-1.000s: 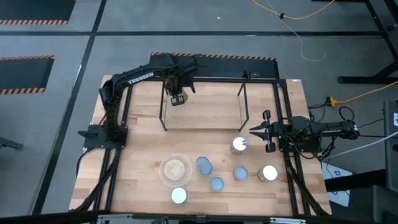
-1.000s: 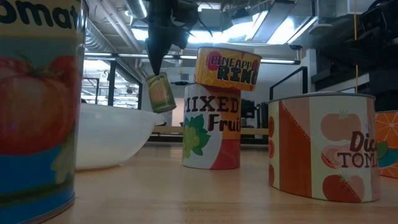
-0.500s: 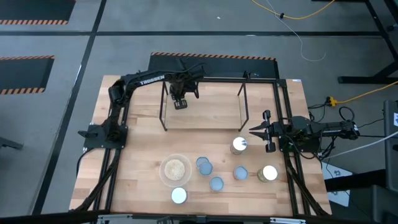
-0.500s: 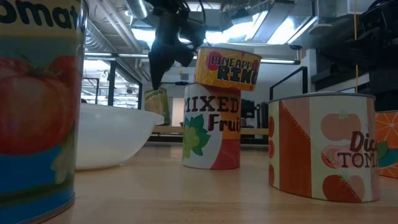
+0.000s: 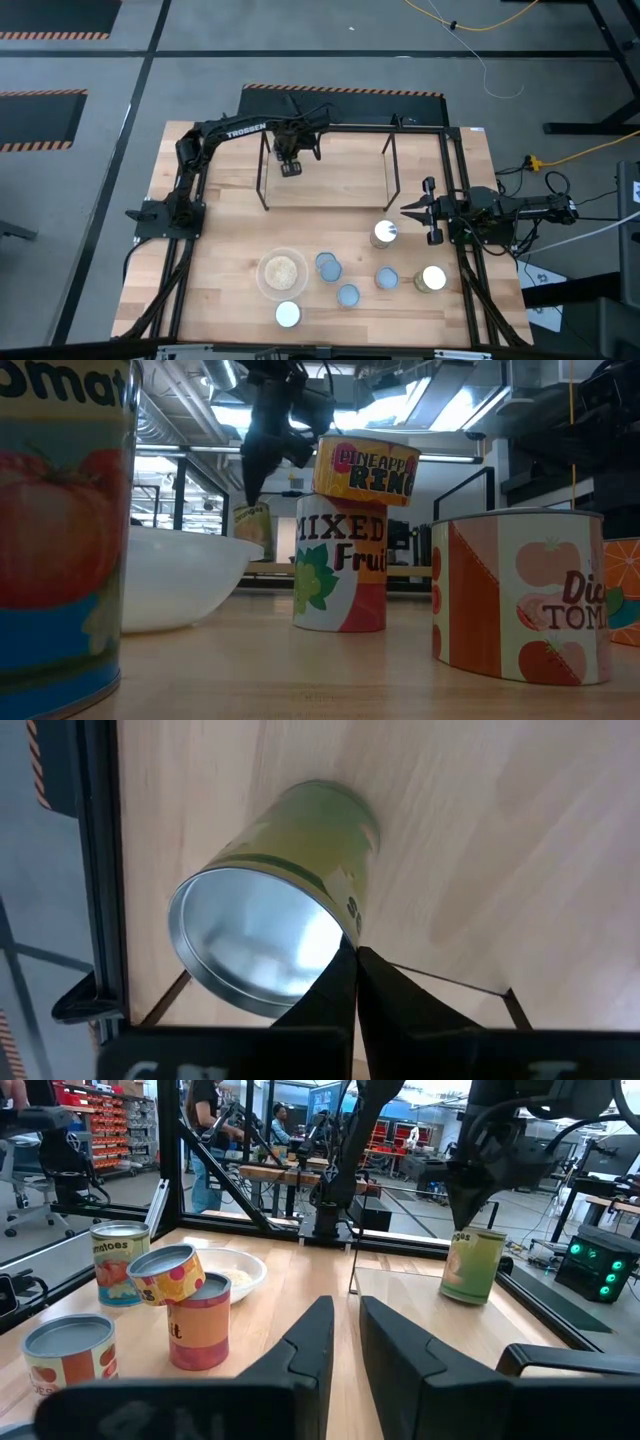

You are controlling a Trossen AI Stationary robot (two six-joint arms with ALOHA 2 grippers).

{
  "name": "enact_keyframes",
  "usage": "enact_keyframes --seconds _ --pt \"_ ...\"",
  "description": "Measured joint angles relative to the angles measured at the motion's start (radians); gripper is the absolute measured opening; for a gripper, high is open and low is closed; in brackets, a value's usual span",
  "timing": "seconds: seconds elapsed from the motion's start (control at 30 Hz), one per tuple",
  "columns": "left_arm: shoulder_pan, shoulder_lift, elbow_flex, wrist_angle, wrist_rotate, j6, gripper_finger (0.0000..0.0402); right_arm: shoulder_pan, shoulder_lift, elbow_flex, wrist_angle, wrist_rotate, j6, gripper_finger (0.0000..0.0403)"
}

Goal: Pick and place cans onto a shelf
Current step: Put the left canned oranges on the shelf

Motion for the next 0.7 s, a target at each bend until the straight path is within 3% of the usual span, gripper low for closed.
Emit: enact_keyframes --seconds 0.7 --pt "-0.003 0.0 -0.006 0.015 0.001 0.004 0.0 0.0 0.0 0.0 0.0 0.0 0.0 0.0059"
